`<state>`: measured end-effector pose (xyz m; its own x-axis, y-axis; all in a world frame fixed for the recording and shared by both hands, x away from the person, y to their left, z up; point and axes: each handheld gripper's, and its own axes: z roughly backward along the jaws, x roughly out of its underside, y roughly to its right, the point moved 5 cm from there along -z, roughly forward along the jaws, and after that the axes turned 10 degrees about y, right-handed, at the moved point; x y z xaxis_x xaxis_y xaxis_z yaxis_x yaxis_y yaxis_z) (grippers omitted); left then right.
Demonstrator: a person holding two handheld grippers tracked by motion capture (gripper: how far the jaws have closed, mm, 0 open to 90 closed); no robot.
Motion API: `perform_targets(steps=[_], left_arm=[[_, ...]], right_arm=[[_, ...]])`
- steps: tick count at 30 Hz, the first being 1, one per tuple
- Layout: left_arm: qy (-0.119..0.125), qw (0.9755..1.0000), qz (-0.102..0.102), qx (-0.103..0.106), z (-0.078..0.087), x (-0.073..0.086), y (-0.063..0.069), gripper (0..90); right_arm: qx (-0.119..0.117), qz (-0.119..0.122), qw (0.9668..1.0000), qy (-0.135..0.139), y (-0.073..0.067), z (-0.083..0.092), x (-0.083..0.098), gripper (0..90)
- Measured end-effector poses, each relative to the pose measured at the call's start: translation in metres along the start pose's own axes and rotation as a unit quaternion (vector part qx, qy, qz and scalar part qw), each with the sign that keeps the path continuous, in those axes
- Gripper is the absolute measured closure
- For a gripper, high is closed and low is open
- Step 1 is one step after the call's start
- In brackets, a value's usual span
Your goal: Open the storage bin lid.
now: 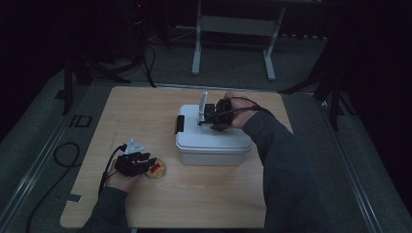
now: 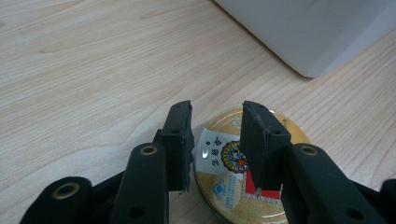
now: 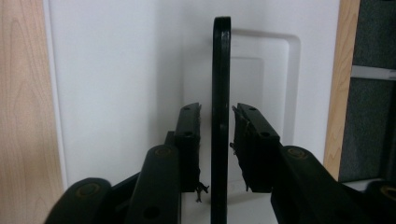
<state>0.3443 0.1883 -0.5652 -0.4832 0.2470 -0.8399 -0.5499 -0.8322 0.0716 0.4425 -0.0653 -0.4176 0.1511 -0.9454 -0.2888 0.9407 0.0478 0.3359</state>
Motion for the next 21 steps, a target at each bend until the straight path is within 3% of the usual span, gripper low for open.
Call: perform_targets(steps=[17,21], left_arm=[[-0.001,1.0,-0.001,0.0,-0.0002,0.0002,0.0,63.6],[-0.001,1.0,0.0,0.0,-0.0001,0.0002,-0.0001,63.6]], right_arm=[[0.009,-0.001,0.9999,-0.006,0.0048,0.0028,-0.0013,82.8],[0.0,-0.003,1.0,-0.008,0.0071,0.0021,-0.0017,83.3]])
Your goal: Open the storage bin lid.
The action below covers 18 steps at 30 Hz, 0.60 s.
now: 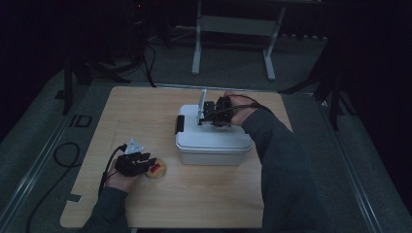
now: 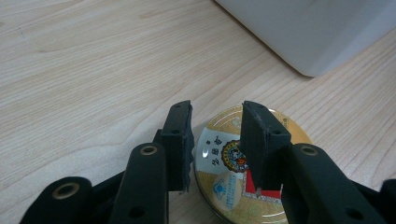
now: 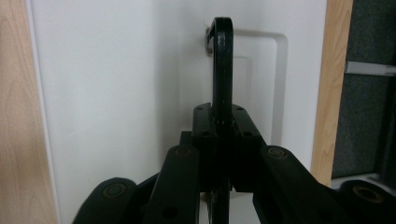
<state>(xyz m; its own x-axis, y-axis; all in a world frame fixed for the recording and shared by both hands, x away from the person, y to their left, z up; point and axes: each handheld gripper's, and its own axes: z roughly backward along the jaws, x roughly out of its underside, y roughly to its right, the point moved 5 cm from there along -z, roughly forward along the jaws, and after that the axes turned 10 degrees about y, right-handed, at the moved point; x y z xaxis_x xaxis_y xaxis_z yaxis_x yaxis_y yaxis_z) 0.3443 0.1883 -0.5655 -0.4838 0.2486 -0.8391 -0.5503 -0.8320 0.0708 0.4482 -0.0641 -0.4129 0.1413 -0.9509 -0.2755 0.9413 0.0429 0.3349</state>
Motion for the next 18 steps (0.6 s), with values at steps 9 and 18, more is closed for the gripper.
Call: perform_targets(steps=[9,18], left_arm=[[-0.001,1.0,0.001,0.0,0.0005,0.0002,-0.0004,63.6],[-0.001,1.0,0.001,0.001,0.001,0.0006,-0.0008,63.4]], right_arm=[[-0.016,-0.002,0.9999,-0.005,0.0021,0.0,-0.0017,83.9],[-0.019,0.004,0.9997,-0.012,0.0036,0.0002,-0.0031,84.1]])
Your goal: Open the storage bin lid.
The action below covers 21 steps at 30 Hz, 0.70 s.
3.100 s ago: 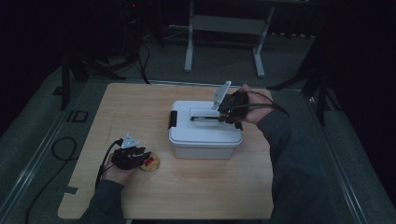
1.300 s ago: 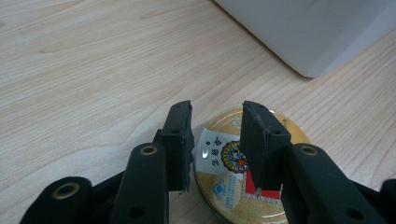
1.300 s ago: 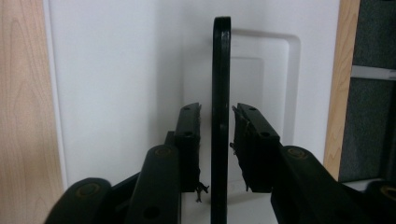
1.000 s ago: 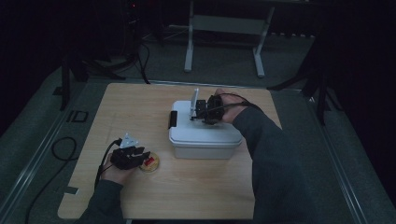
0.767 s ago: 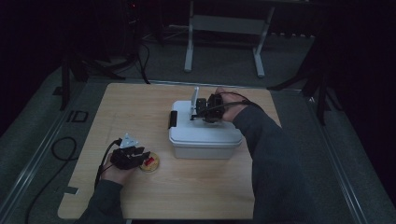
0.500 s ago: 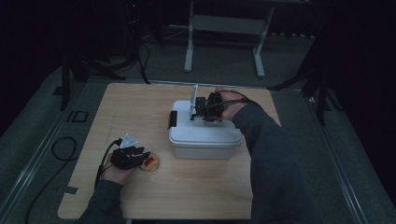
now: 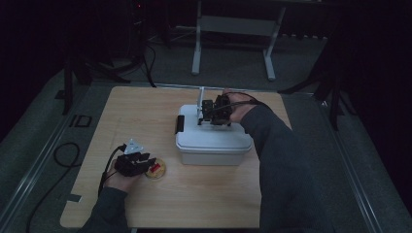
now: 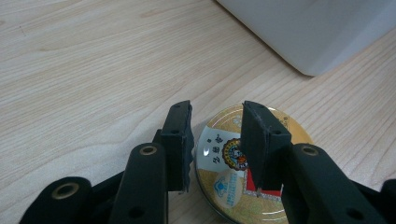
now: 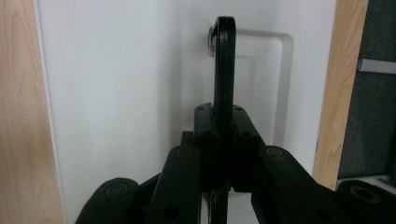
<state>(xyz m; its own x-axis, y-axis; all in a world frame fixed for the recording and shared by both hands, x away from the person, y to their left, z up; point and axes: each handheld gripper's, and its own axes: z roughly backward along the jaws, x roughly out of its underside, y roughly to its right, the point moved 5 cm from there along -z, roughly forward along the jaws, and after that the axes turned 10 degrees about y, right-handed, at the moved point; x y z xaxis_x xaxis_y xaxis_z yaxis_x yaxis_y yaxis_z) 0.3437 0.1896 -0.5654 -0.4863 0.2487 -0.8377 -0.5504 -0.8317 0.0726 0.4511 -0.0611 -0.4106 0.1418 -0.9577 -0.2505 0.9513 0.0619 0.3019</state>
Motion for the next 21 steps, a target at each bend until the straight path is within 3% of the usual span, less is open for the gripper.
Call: perform_targets(steps=[21], left_arm=[[0.001,1.0,0.0,0.002,0.0001,-0.0002,0.0001,63.3]], right_arm=[[0.0,0.001,1.0,-0.001,0.0021,0.0048,-0.0021,84.2]])
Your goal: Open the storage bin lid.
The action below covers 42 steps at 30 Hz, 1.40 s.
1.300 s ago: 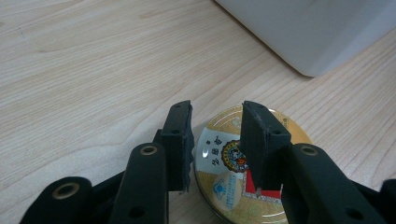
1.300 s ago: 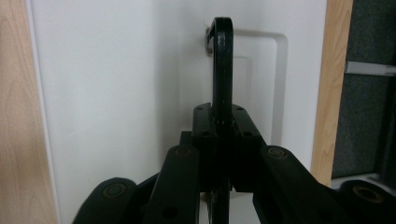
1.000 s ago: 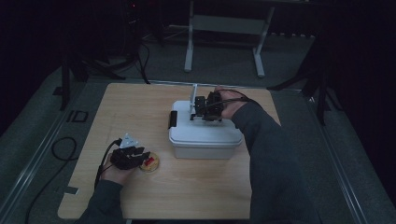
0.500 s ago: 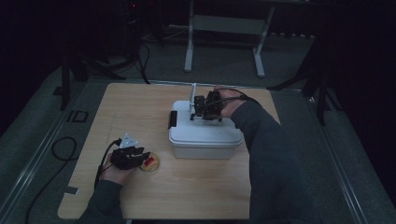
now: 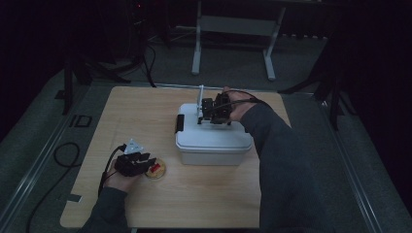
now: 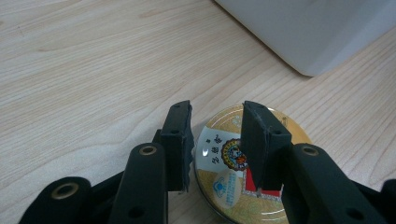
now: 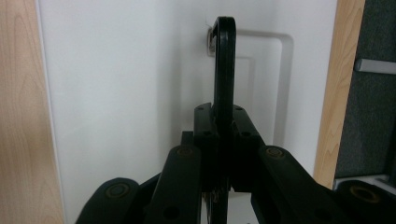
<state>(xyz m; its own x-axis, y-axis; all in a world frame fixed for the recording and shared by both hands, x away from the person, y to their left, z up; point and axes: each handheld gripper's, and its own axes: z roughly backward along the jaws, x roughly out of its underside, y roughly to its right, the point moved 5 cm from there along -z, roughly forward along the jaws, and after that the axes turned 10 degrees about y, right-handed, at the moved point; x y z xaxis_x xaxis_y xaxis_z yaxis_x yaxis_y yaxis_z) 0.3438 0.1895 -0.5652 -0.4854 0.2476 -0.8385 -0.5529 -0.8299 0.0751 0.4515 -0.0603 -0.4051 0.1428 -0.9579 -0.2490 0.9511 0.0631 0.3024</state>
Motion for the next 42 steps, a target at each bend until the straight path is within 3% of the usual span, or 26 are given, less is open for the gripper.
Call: perform_targets(steps=[42], left_arm=[[0.004,1.0,0.001,-0.002,0.001,-0.001,0.0,63.3]], right_arm=[[0.02,-0.012,0.9997,0.012,0.004,0.026,0.011,84.3]])
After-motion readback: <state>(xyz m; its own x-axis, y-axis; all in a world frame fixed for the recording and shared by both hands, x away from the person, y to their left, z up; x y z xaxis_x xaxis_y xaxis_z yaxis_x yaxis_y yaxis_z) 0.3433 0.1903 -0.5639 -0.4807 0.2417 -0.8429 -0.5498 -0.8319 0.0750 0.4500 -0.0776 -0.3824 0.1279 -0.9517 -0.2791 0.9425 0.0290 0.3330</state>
